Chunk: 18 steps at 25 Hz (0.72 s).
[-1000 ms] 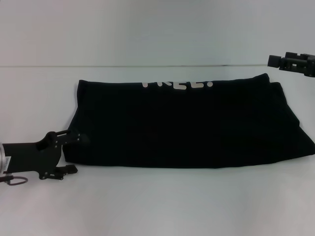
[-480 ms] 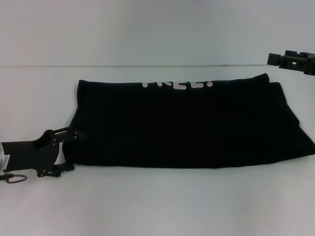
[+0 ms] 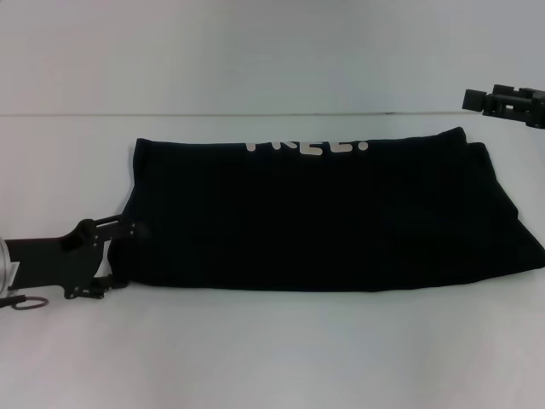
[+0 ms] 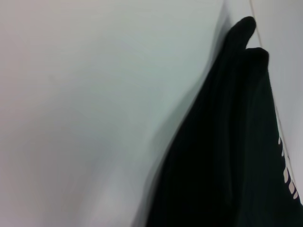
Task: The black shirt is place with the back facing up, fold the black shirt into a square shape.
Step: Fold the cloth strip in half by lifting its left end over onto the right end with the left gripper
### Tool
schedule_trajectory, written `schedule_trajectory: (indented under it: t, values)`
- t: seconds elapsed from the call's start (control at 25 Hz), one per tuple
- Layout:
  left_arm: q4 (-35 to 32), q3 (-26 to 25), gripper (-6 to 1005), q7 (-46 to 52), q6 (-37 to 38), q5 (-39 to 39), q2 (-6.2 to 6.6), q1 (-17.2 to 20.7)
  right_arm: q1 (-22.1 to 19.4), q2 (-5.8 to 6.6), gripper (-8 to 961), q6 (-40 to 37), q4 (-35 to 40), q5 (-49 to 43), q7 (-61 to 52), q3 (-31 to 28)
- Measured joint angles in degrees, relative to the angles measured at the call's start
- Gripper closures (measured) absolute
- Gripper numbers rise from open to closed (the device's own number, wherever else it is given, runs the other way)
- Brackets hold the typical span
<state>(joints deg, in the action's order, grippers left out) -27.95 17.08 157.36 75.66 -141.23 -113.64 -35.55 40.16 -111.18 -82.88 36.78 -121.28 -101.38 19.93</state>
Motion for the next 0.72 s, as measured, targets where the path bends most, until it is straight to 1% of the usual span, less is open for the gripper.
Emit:
schedule_trajectory:
  t: [0.44, 0.72]
  values:
    - [0.00, 0.55, 83, -4.75, 0.07, -0.04, 0.31, -0.80, -0.08, 0.00, 25, -0.51, 0.20, 0.04, 0.03, 0.02]
    - [0.00, 2.84, 101, -7.65, 0.32, -0.36, 0.43, -1.78, -0.05, 0.00, 25, -0.53, 0.20, 0.08, 0.04, 0.02]
